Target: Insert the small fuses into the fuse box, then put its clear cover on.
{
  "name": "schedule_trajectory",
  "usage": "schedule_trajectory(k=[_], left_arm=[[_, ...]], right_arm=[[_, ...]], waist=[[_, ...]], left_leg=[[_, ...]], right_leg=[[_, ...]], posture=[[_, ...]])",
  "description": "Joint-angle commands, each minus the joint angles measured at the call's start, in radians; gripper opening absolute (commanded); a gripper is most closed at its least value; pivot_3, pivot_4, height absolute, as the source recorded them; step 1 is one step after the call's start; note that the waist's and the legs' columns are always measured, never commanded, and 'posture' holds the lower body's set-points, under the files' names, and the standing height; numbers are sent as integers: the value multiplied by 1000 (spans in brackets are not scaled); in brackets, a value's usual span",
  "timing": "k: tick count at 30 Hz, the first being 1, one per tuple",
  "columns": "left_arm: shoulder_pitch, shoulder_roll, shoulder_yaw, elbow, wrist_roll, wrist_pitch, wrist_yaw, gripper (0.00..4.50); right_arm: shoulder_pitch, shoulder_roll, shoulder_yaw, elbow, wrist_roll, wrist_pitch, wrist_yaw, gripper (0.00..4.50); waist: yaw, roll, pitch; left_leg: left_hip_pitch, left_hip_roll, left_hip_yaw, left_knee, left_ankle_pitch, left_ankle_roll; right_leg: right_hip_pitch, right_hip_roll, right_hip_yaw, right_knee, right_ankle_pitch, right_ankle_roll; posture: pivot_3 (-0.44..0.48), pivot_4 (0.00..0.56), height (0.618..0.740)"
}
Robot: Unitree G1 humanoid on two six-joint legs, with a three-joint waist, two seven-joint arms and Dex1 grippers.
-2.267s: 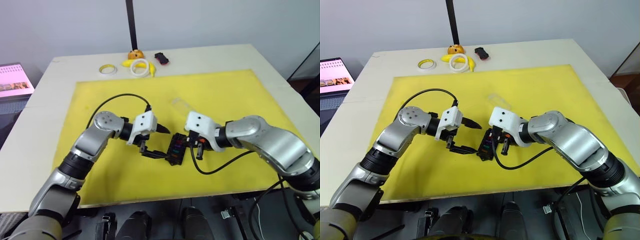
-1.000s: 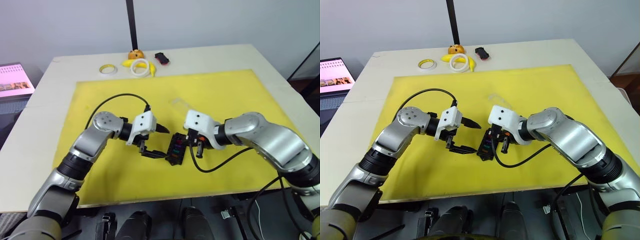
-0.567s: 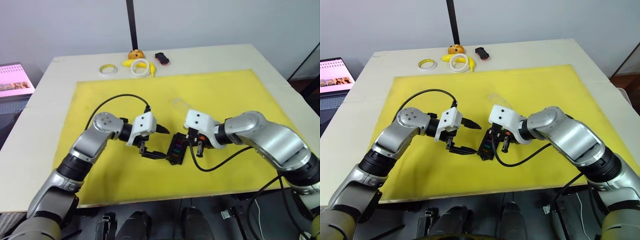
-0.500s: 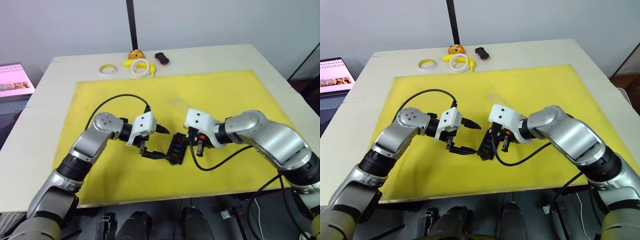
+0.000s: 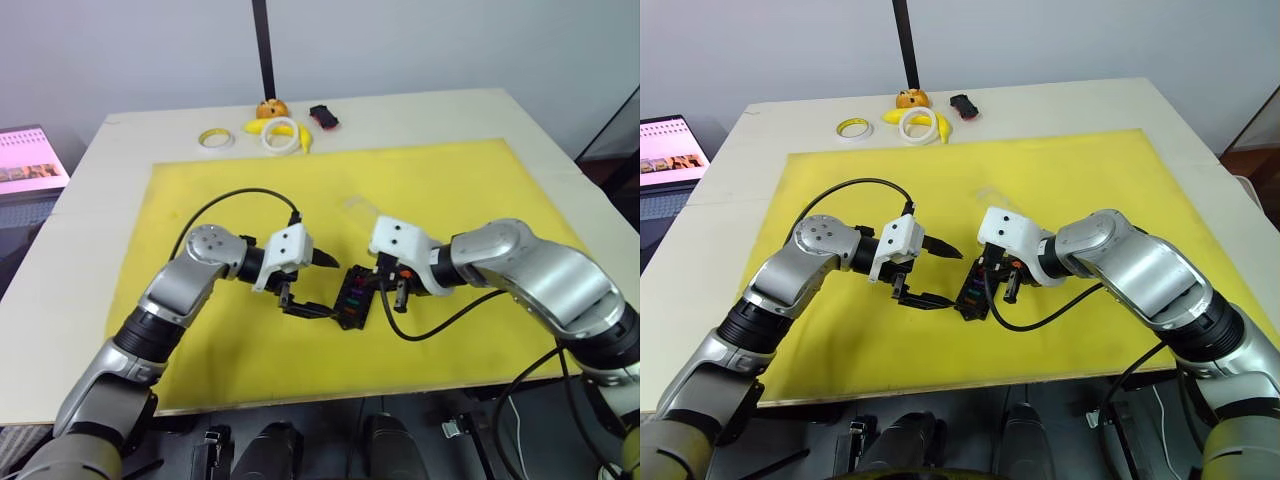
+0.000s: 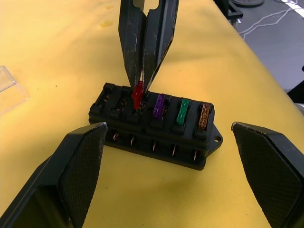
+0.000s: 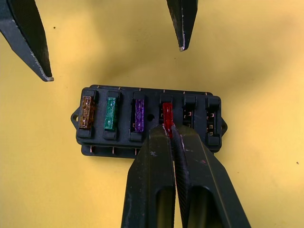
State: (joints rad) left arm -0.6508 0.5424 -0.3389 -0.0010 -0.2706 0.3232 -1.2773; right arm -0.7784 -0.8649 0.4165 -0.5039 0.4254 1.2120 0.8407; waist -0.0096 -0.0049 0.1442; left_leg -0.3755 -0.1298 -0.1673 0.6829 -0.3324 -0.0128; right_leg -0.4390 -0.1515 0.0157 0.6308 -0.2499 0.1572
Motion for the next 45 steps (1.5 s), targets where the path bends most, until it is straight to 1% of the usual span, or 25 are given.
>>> schedule_trajectory(k=[1, 16, 26, 40, 45], left_arm=[[-1, 6, 26, -27, -7, -4, 2, 4423], [-13, 4, 28, -16, -7, 0, 1, 4423], [-9, 9, 25, -8, 0, -20, -6, 4423], [17, -10, 21, -25, -1, -23, 19, 4423], [19, -25, 26, -13, 2, -32, 41, 4423]], right_arm=[[-13, -4, -16, -3, -12, -17, 0, 0], [-35, 7, 3, 31, -14, -13, 17, 0], [-54, 17, 43, 32, -36, -33, 33, 0], [-110, -11, 98, 43, -69, -24, 96, 0], [-153, -21, 121, 48, -74, -13, 124, 0]], waist=[[0, 0, 0], [0, 0, 0], [-1, 0, 0], [-1, 0, 0], [-1, 0, 0]], left_leg=[[0, 0, 0, 0, 0, 0], [0, 0, 0, 0, 0, 0], [0, 0, 0, 0, 0, 0], [0, 0, 0, 0, 0, 0], [0, 0, 0, 0, 0, 0]], right_leg=[[0, 0, 0, 0, 0, 0], [0, 0, 0, 0, 0, 0], [0, 0, 0, 0, 0, 0], [0, 0, 0, 0, 0, 0], [0, 0, 0, 0, 0, 0]], posture=[[0, 150, 740], [0, 150, 740], [0, 150, 740], [0, 150, 740], [0, 150, 740]])
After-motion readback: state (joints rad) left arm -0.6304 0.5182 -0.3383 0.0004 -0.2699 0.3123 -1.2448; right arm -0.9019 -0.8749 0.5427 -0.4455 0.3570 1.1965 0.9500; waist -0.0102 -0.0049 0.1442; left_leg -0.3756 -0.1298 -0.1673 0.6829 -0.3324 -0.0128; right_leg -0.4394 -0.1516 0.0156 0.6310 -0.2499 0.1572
